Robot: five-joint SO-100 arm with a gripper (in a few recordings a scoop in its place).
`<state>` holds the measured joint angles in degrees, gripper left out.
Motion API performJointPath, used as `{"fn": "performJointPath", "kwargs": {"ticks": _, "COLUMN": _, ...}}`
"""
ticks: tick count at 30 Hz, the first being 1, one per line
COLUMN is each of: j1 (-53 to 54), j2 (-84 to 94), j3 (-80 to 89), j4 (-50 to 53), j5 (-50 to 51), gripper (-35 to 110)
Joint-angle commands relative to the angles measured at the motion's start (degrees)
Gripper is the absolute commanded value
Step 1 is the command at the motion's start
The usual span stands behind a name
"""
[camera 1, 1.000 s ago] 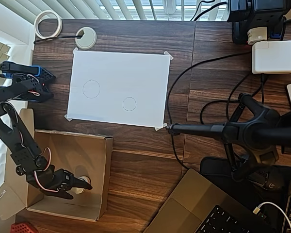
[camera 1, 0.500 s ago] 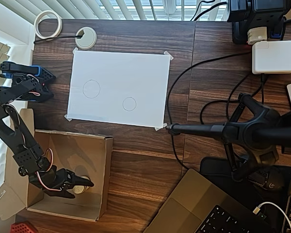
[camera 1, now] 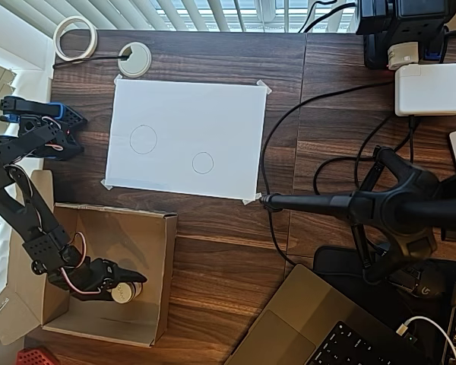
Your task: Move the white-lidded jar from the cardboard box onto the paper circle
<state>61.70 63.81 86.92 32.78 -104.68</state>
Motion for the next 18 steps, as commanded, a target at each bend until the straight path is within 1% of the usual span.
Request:
{"fn": "performJointPath", "kwargs": {"ticks": 1, "j1": 0.18, "j2": 3.34, "j3": -1.32, "j4": 0.0, "j5": 0.09, "gripper": 41}}
{"fn": "performJointPath", "kwargs": {"ticks": 12, "j1": 0.18, "j2": 3.25, "j3": -2.46, "j4": -2.72, "j5": 0.62, "gripper": 40}}
{"fn": "performJointPath", "kwargs": {"ticks": 18, "j1": 0.18, "j2": 3.43, "j3": -2.29, "j4": -2.72, "j5": 0.09, "gripper": 25}}
